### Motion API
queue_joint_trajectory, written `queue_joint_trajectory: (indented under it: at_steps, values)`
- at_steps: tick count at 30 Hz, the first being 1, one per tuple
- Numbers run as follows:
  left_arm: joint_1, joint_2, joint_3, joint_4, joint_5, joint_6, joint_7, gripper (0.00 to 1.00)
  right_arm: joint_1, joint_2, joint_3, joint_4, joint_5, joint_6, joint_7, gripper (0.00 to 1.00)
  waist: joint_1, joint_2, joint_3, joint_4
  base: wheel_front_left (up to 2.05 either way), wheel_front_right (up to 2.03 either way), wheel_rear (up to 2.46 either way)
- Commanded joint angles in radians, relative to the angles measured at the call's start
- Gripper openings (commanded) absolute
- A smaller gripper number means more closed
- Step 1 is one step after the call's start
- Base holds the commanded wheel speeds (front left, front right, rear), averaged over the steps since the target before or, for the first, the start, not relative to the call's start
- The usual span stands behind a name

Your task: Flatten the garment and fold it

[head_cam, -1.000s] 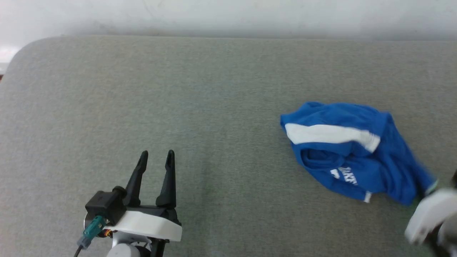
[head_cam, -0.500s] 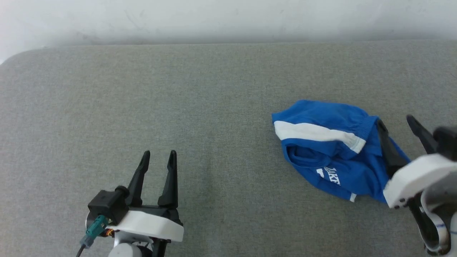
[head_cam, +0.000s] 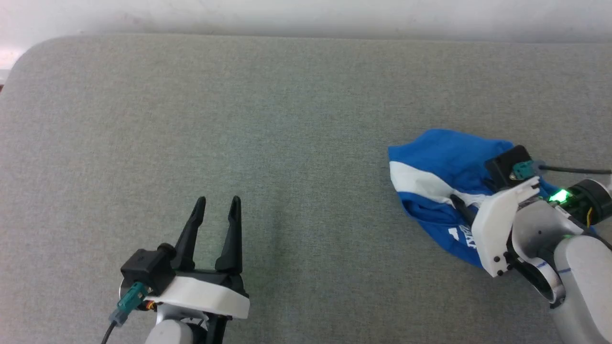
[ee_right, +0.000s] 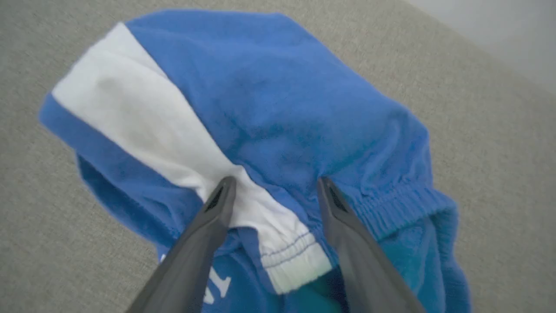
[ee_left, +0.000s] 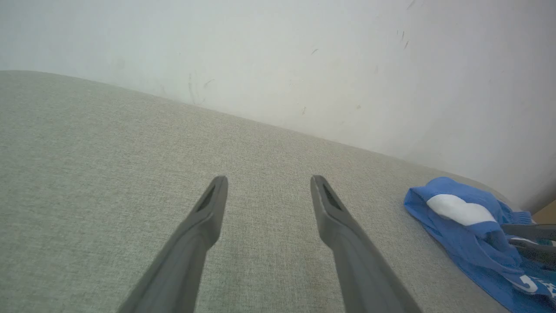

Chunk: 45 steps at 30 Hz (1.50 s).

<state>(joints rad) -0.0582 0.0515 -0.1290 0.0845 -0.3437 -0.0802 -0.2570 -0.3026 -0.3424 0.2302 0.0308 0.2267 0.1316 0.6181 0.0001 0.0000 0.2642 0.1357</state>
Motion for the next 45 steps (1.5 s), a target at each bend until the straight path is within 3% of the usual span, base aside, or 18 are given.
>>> queue_joint_trajectory:
  at_steps: [1, 3, 5, 16, 25, 31, 38, 45]
  values:
    - [-0.019, -0.001, -0.004, 0.005, -0.005, -0.009, -0.005, 1.0, -0.036, -0.016, 0.037, 0.039, 0.023, -0.001, 0.025, 1.0, -0.0001, 0.0, 0.017, 0.02, 0.0, 0.0, 0.0]
    - [-0.022, -0.001, -0.009, 0.009, -0.009, -0.009, -0.005, 1.0, -0.05, -0.03, 0.075, 0.07, 0.039, -0.001, 0.054, 0.43, -0.0001, 0.0, 0.015, 0.026, 0.0, 0.0, 0.0]
    - [-0.021, -0.001, -0.014, 0.013, -0.014, -0.008, -0.005, 1.0, -0.062, -0.036, 0.091, 0.088, 0.047, -0.001, 0.066, 0.0, -0.0001, 0.0, 0.008, 0.031, 0.0, 0.0, 0.0]
    - [0.006, -0.001, -0.02, 0.021, -0.029, 0.005, -0.005, 1.0, -0.138, -0.061, 0.089, 0.06, 0.025, -0.001, -0.041, 0.0, -0.0001, 0.0, -0.053, 0.035, 0.0, 0.0, 0.0]
    - [0.001, -0.001, -0.033, 0.015, -0.041, 0.011, -0.005, 1.0, -0.434, -0.095, 0.163, 0.095, -0.043, -0.001, -0.148, 0.0, -0.0001, 0.0, -0.058, 0.054, 0.0, 0.0, 0.0]
    - [0.007, -0.001, -0.024, 0.016, -0.042, 0.015, -0.005, 1.0, -0.586, -0.074, 0.205, 0.135, -0.072, -0.001, -0.232, 0.0, -0.0001, 0.0, -0.064, 0.069, 0.0, 0.0, 0.0]
    - [0.017, -0.001, -0.016, 0.013, -0.043, 0.018, -0.005, 1.0, -0.47, -0.072, 0.313, 0.102, -0.016, -0.001, -0.241, 0.0, -0.0001, 0.0, -0.058, 0.058, 0.0, 0.0, 0.0]
    - [0.009, -0.001, -0.017, 0.015, -0.039, 0.016, -0.005, 1.0, -0.21, -0.163, 0.385, -0.009, 0.122, -0.001, -0.099, 0.0, -0.0001, 0.0, -0.04, 0.018, 0.0, 0.0, 0.0]
